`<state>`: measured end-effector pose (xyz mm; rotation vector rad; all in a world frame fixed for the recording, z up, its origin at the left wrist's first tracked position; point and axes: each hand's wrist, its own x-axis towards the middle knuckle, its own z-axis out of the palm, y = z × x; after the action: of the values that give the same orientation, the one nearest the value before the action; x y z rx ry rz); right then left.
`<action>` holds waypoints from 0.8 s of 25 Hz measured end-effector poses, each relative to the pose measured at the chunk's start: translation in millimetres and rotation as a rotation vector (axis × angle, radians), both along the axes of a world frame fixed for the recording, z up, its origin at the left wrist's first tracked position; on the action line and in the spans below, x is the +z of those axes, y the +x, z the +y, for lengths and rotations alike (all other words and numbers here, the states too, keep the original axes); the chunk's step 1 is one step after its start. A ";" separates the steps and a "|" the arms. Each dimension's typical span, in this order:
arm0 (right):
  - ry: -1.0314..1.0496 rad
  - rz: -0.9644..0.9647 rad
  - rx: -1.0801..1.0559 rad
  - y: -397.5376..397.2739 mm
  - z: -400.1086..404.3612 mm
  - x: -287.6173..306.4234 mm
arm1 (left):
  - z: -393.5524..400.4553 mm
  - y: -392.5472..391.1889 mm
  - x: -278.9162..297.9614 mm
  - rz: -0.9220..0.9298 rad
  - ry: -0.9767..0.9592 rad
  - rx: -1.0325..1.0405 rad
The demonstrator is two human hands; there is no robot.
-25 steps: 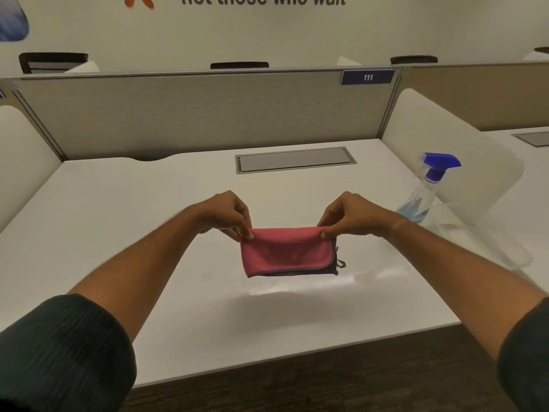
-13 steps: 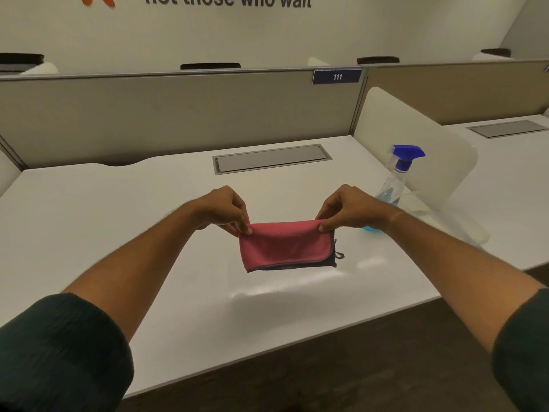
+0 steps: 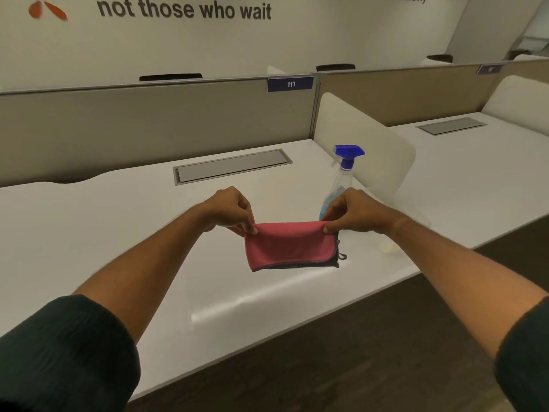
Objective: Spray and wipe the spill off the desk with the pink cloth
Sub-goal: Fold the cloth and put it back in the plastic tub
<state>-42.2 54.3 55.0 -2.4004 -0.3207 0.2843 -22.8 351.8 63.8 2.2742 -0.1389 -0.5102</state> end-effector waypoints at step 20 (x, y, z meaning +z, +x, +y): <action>-0.092 -0.173 -0.070 19.9 -249.1 -11.6 | -261.1 21.5 -14.6 -0.161 0.078 0.011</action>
<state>-22.3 -194.8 43.4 -2.5266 -0.3065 0.0597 -1.3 90.7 49.2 2.3904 -0.1895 -0.3313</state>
